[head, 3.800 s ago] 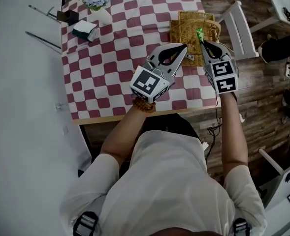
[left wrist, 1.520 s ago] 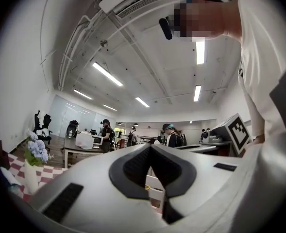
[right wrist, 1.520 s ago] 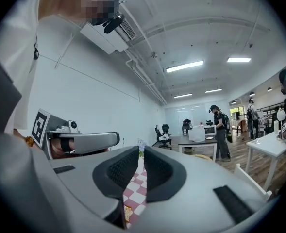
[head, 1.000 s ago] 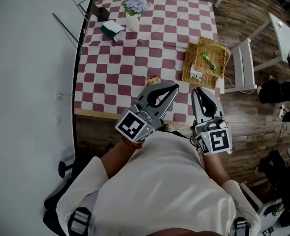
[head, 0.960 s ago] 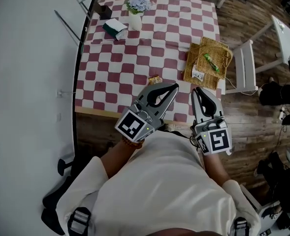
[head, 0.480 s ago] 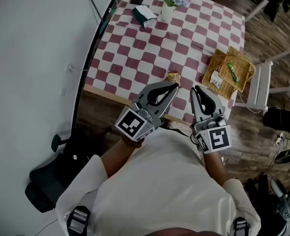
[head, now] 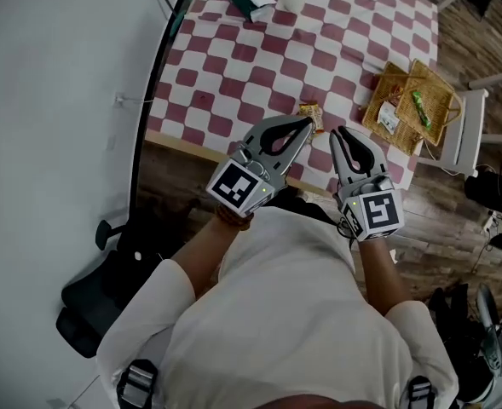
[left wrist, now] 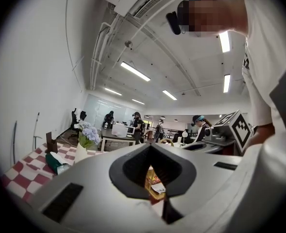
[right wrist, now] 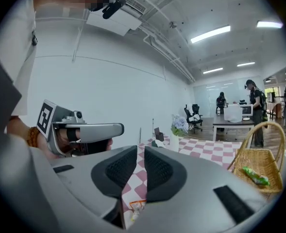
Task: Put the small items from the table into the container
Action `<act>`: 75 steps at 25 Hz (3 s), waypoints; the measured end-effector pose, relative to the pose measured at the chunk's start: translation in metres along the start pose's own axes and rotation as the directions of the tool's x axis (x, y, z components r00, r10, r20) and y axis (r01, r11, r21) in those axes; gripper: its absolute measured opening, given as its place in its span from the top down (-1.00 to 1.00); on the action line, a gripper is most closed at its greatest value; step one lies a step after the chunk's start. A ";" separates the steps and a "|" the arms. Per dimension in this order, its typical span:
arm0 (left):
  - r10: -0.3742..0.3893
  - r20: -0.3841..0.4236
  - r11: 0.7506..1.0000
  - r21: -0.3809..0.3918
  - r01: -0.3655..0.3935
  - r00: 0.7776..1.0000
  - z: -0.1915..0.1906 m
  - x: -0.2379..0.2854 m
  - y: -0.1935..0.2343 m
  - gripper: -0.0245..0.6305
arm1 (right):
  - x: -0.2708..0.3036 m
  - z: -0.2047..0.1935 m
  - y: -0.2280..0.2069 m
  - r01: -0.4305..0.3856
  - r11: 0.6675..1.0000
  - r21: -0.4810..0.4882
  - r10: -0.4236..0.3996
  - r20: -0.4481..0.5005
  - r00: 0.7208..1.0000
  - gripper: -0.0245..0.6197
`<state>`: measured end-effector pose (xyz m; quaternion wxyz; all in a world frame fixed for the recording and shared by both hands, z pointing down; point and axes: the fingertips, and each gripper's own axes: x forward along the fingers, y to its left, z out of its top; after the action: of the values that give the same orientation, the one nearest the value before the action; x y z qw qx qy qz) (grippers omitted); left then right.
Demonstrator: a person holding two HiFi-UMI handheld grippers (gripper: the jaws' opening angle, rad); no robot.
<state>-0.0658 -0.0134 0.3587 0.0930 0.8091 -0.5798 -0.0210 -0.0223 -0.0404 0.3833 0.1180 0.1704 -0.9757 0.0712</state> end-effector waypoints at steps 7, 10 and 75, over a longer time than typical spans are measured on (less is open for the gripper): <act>0.021 -0.016 1.000 -0.022 -0.021 1.000 -0.058 0.017 0.048 0.85 | 0.051 -0.086 -0.017 -0.005 0.997 0.071 0.019 -0.197 0.980 0.42; 0.024 -0.045 0.998 -0.050 -0.026 0.999 -0.086 0.022 0.062 0.85 | 0.071 -0.128 -0.022 -0.007 0.996 0.094 0.034 -0.287 0.957 0.37; -0.115 0.159 0.993 0.051 0.108 0.981 0.080 -0.002 -0.044 0.85 | -0.050 0.060 -0.015 0.193 0.981 0.004 -0.193 0.085 0.978 0.75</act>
<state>-0.0367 -0.0082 0.2728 0.0274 0.8377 -0.5396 -0.0796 0.0166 -0.0493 0.3146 0.0830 0.2668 -0.9589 0.0498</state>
